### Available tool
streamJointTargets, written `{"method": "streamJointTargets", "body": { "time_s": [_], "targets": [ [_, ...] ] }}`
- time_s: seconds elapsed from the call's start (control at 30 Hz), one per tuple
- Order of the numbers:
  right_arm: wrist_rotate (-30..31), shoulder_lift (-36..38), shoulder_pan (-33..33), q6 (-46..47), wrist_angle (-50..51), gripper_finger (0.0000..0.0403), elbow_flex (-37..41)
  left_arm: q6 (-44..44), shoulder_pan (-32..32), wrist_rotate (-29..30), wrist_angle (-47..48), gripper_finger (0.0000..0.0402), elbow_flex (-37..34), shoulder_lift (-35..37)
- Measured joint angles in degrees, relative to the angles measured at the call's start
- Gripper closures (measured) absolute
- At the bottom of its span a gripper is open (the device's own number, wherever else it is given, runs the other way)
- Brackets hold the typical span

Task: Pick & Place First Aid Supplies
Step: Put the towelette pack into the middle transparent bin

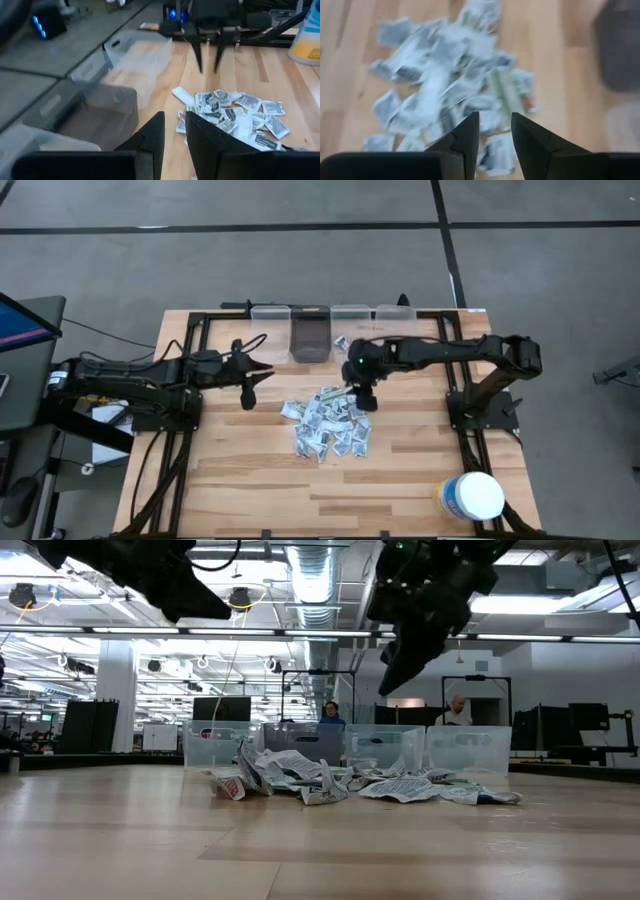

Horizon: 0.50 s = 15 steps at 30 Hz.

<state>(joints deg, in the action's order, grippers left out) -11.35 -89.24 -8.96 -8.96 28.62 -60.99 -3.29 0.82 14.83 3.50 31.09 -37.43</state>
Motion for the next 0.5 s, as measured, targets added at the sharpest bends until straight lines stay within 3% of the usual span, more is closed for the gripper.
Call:
{"method": "streamJointTargets", "body": {
  "time_s": [0.27, 0.5],
  "targets": [
    [-0.7, -0.1, 4.4, 3.1, 1.1, 0.0295, 0.3, -10.9, 0.0, 0.1, -1.6, 0.0323, 0.0, 2.9],
    [0.4, -1.2, 9.4, 8.8, 0.4, 0.0295, 0.3, -11.9, 0.0, -2.1, -0.7, 0.0323, 0.0, 4.4]
  ]
}}
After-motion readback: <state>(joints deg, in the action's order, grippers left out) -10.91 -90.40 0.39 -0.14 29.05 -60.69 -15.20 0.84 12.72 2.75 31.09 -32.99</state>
